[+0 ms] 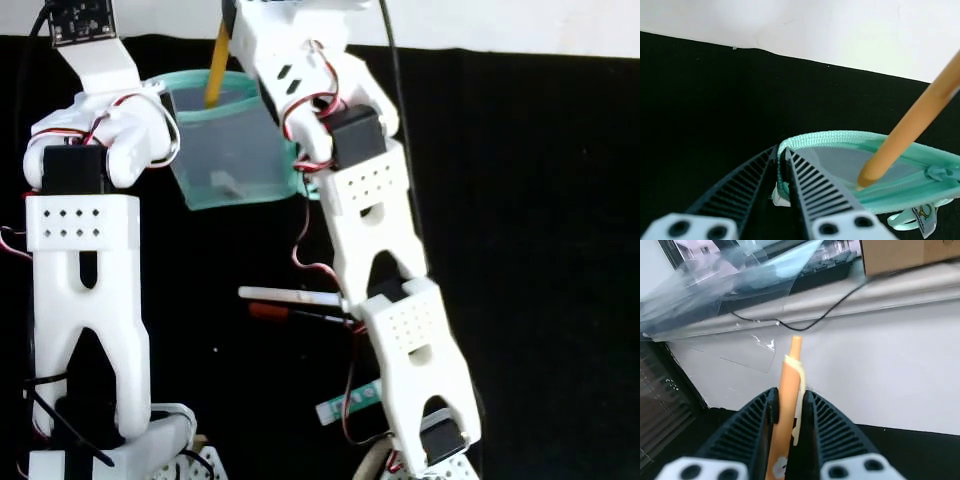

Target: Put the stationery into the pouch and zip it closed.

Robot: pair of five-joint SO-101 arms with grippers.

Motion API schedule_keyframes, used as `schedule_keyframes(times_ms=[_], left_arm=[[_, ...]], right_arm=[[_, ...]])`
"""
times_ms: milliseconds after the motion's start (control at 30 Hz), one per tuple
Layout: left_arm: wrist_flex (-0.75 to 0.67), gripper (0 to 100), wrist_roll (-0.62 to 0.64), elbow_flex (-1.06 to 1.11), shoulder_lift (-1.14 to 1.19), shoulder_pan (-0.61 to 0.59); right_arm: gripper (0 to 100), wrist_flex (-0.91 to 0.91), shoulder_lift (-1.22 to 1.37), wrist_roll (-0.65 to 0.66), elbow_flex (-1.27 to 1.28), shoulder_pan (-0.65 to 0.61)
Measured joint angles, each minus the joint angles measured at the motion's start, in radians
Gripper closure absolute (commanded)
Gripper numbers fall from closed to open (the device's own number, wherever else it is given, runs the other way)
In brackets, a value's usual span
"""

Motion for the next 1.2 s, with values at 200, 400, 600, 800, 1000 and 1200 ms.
schedule_keyframes(times_ms=[200,400,600,800,1000,1200], left_arm=[[0.0,99,0.0,0.0,0.0,-0.002],[0.0,99,0.0,0.0,0.0,-0.002],[0.0,99,0.0,0.0,0.0,0.0],[0.0,99,0.0,0.0,0.0,0.002],[-0.006,99,0.0,0.0,0.0,0.002],[-0.006,99,0.0,0.0,0.0,-0.003]], right_arm=[[99.1,0.216,-0.015,0.0,-0.011,-0.063],[98.7,0.331,-0.018,0.0,-0.011,-0.097],[79.0,0.413,-0.029,0.0,-0.011,-0.098],[75.8,0.457,-0.052,0.002,-0.014,-0.103],[76.1,0.457,-0.06,0.002,-0.014,-0.103],[76.1,0.471,-0.157,0.002,-0.011,-0.095]])
